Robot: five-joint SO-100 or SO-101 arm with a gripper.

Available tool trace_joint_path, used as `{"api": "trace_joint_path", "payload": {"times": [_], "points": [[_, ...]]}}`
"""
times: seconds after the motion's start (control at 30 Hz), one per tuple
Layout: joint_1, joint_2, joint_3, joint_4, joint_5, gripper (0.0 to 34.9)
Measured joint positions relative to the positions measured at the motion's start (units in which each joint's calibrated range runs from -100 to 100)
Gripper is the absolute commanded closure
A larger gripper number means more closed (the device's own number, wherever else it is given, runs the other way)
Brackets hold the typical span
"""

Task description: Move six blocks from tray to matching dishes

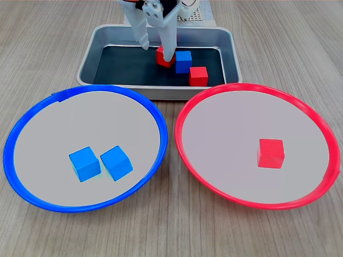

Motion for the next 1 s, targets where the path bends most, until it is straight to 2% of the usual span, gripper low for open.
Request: {"api": "trace_joint_path", "payload": {"times": [0.4,0.43,0.5,0.63,0.83,0.9,1.0], "points": [[-2.5,0.0,3.4,-2.4,0.2,20.6],[-2.8,0.0,3.6,-2.8,0.4,24.5],[-3.8,0.0,4.7,-3.6,0.7,34.6],[-3.5,0.0,4.7,-2.9,1.2,34.7],[-6.2,1.2,-13.0,13.2,-0.1,34.7],[-9.0,4.4,-25.1,16.8,-4.3,34.7],[-13.6,13.8,-45.8,14.8,-13.2,34.7]]}}
